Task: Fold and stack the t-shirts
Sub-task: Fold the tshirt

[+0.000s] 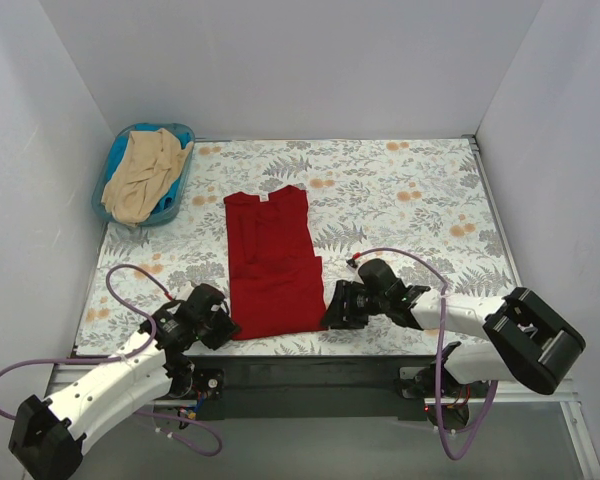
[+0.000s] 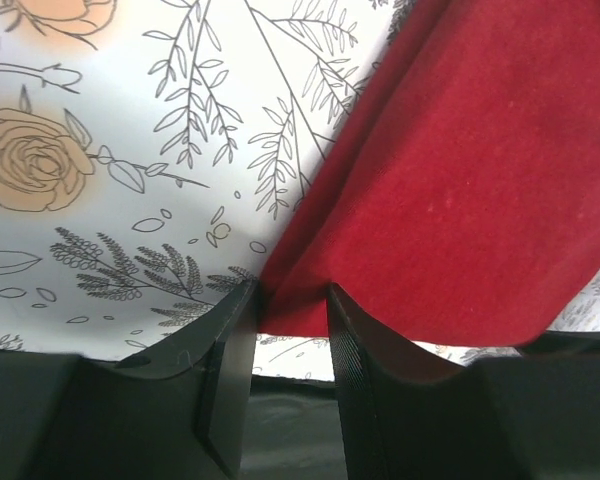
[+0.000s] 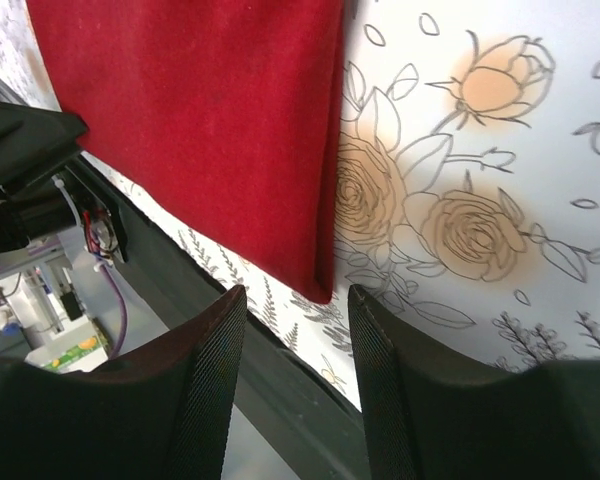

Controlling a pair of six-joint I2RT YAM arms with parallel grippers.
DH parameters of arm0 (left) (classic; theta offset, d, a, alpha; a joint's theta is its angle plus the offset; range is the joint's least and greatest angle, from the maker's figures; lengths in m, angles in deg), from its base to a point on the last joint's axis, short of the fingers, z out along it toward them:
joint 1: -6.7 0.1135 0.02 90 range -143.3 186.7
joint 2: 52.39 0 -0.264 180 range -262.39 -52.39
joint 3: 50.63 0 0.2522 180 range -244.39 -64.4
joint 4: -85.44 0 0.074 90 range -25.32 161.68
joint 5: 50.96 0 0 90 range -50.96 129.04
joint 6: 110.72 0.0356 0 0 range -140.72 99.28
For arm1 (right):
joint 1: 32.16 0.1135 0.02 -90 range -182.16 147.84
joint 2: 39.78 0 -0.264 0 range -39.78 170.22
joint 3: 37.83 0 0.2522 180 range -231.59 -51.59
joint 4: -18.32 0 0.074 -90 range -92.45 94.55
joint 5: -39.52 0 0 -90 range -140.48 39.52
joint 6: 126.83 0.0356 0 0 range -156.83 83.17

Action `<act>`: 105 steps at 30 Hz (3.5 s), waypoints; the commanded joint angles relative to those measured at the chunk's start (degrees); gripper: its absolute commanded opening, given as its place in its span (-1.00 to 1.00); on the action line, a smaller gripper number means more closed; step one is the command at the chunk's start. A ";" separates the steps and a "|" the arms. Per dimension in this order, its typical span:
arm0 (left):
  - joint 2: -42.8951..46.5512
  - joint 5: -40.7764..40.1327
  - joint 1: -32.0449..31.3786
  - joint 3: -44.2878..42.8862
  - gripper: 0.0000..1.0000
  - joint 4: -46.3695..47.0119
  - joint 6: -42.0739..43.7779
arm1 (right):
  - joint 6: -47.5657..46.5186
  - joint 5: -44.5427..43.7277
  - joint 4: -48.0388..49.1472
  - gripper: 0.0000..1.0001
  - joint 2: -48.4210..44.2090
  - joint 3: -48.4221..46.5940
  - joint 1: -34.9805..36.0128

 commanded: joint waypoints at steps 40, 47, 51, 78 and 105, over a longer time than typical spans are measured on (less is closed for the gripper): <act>-6.33 -6.15 -2.70 -24.57 -1.00 -0.58 5.07 | -18.56 -8.79 -26.57 -0.97 -0.81 -28.04 -0.66; -15.12 3.92 11.42 -30.12 -1.00 10.56 16.41 | -22.34 -5.71 -27.80 -0.97 7.10 -39.48 -5.76; -21.71 6.50 14.97 -32.93 -1.00 15.06 19.42 | -23.48 -4.66 -27.89 -0.97 13.06 -45.56 -8.40; -76.56 22.32 33.07 -54.56 -1.00 50.47 16.44 | -27.35 10.11 -27.98 -0.70 66.33 -103.01 -22.90; -69.54 22.87 38.79 -51.04 0.43 52.61 20.21 | -34.21 -3.25 -21.39 0.45 51.05 -76.16 -21.24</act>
